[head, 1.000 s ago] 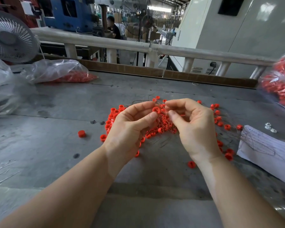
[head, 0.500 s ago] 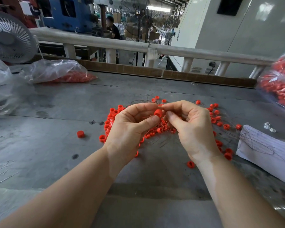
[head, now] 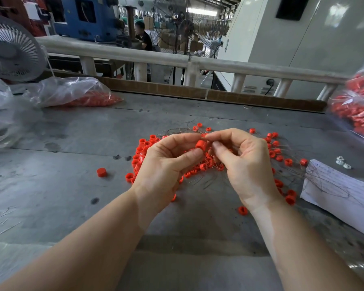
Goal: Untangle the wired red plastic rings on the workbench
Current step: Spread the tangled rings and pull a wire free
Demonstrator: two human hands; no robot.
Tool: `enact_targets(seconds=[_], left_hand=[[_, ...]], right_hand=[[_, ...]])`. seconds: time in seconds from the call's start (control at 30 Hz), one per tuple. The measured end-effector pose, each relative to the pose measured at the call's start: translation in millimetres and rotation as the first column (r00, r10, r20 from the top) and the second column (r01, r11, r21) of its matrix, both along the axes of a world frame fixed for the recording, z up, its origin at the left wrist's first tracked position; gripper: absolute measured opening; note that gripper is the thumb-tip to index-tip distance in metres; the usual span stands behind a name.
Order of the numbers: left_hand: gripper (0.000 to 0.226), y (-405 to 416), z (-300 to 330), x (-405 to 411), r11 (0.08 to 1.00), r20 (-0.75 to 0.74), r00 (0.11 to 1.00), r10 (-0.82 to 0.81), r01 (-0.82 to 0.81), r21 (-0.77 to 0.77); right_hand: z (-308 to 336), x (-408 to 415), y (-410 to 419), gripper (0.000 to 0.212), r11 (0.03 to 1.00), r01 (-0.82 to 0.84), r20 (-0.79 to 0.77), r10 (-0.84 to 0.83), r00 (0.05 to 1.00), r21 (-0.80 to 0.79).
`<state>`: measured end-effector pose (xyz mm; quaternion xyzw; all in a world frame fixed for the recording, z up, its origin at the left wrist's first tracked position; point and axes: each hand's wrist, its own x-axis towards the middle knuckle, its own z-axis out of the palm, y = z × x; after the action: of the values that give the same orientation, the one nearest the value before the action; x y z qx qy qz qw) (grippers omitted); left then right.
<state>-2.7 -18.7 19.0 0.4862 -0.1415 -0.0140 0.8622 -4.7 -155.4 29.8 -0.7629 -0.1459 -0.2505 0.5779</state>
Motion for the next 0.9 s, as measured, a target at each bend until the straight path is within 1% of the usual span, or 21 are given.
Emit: enact_targets(seconds=[0.13,0.23,0.3,0.37,0.43,0.47,0.57,0.63,0.83,0.9], left_hand=[[0.021,0.9,-1.0,0.8,1.0,0.0,1.0,-0.019,0.019,-0.009],[0.019,0.9,-1.8,1.0,1.0,0.001,1.0,0.001,-0.001,-0.011],[0.016,0.8,-2.2,0.8,0.999,0.027,0.999,0.039,-0.04,0.034],[0.017,0.6,-2.1,-0.4,0.987,0.083,0.993,0.089,-0.099,0.125],[0.021,-0.3,-1.0,-2.3,0.966,0.137,0.982,0.129,-0.155,0.205],[0.021,-0.5,-0.6,-3.3,0.955,0.163,0.976,0.141,-0.178,0.236],[0.018,-1.3,0.4,-5.0,0.914,0.215,0.963,0.162,-0.228,0.336],[0.021,-1.3,0.0,-4.8,0.881,0.242,0.955,0.169,-0.257,0.396],[0.024,-1.0,0.5,-5.4,0.786,0.338,0.91,0.239,-0.386,0.482],[0.023,-1.5,0.2,-6.0,0.754,0.386,0.893,0.234,-0.417,0.508]], right_hand=[[1.4,-2.2,0.2,0.019,1.0,0.005,0.014,-0.005,1.0,-0.012],[3.0,-4.0,2.0,0.009,1.0,-0.013,0.001,0.013,1.0,0.017],[3.7,-4.8,4.1,0.002,0.998,-0.058,-0.019,0.059,0.998,0.038],[2.5,-4.5,5.4,0.006,0.997,-0.079,-0.039,0.079,0.996,0.003],[1.3,-3.1,5.2,0.005,0.997,-0.078,-0.071,0.077,0.994,-0.007],[0.8,-2.3,4.5,0.005,0.997,-0.077,-0.087,0.077,0.993,0.006],[-0.4,0.0,2.1,0.012,0.994,-0.083,-0.138,0.092,0.986,0.071],[-1.6,0.9,1.4,0.016,0.989,-0.093,-0.182,0.112,0.977,0.112],[-1.2,-1.2,4.9,0.013,0.97,-0.164,-0.295,0.211,0.932,0.178],[-0.2,-1.8,4.5,0.021,0.962,-0.17,-0.311,0.232,0.922,0.215]])
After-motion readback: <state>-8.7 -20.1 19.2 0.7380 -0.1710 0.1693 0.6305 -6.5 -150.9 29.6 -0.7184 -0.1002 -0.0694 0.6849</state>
